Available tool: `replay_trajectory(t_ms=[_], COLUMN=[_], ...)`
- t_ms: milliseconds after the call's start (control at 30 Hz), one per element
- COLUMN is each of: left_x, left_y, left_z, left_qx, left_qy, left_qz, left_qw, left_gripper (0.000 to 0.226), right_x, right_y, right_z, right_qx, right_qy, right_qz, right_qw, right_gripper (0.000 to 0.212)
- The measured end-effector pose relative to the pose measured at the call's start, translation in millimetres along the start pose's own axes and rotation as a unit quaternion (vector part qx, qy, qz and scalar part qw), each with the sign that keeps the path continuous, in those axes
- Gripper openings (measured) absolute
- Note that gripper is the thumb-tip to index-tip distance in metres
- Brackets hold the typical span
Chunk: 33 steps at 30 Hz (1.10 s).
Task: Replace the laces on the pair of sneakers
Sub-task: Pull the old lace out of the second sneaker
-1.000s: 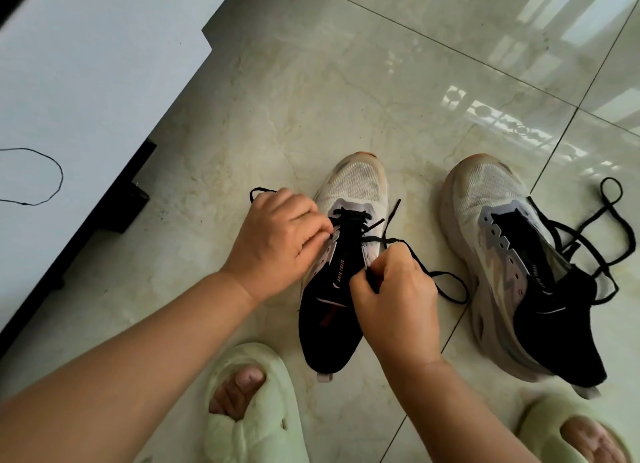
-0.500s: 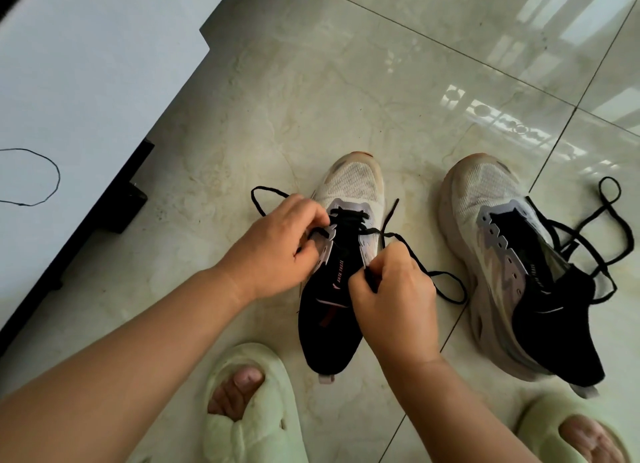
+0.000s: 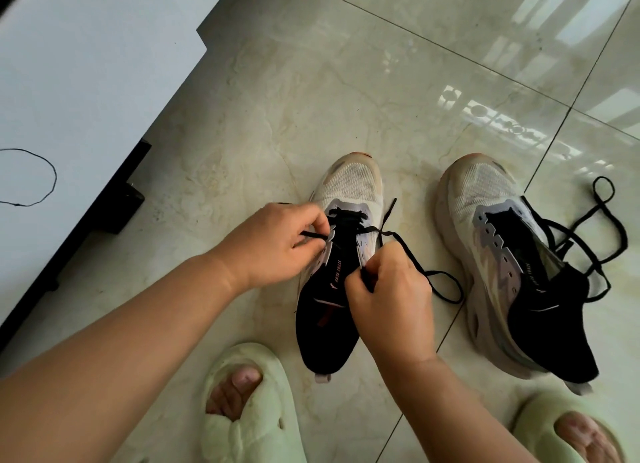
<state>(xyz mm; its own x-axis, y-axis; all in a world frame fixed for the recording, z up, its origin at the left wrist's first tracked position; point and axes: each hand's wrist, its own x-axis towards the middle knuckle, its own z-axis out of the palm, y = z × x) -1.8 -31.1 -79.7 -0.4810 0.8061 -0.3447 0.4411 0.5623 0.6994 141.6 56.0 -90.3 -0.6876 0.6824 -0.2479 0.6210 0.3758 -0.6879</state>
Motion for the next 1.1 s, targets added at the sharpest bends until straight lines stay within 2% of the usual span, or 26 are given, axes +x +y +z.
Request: replay_trajectory(t_ms=[67,167,333,467,600,667,733,800,867,933,1000,1100], left_x=[-1,-2,-2,-7,-12,-12,-9,-7,-6,-8,-12,-19], left_y=[-1,-4,-6,-9,-6,-3,-5,-10,-14,-12,-5,4], left_z=[-1,3,9,8,9,13,15,11,7,5,6,14], left_qx=[-0.041,-0.05,-0.091,-0.036,0.137,0.137,0.104,0.071,0.064,0.07,0.085,0.121], left_qy=[0.013,0.061,0.088,0.108,0.137,0.128,0.128,0.135,0.128,0.132,0.13,0.083], left_qz=[-0.01,-0.03,-0.041,-0.022,0.045,0.045,0.015,-0.029,-0.048,-0.031,0.005,0.016], left_qw=[0.999,0.996,0.991,0.993,0.98,0.981,0.986,0.988,0.989,0.988,0.988,0.989], left_gripper=[0.009,0.023,0.015,0.009,0.016,0.012,0.006,0.009,0.003,0.027,0.05,0.056], right_x=[0,0,0,0,2,5,7,7,6,11,20,35], right_y=[0,-1,0,-1,-4,-5,-5,-5,-6,-7,-6,-4], right_z=[0,0,0,-2,-3,-4,-5,-6,-9,-12,-13,-15], right_qx=[-0.002,-0.005,-0.006,-0.013,-0.038,-0.041,-0.043,-0.044,-0.026,0.009,0.004,-0.029], right_qy=[0.001,-0.003,-0.01,-0.012,-0.007,-0.008,-0.018,-0.029,-0.013,0.024,0.028,-0.016], right_qz=[0.001,0.0,-0.001,-0.01,-0.032,-0.031,-0.025,-0.02,-0.023,-0.039,-0.066,-0.069], right_qw=[1.0,1.0,1.0,1.0,0.999,0.999,0.999,0.998,0.999,0.999,0.997,0.997], right_gripper=[0.022,0.022,0.022,0.023,0.023,0.022,0.023,0.026,0.028,0.032,0.038,0.032])
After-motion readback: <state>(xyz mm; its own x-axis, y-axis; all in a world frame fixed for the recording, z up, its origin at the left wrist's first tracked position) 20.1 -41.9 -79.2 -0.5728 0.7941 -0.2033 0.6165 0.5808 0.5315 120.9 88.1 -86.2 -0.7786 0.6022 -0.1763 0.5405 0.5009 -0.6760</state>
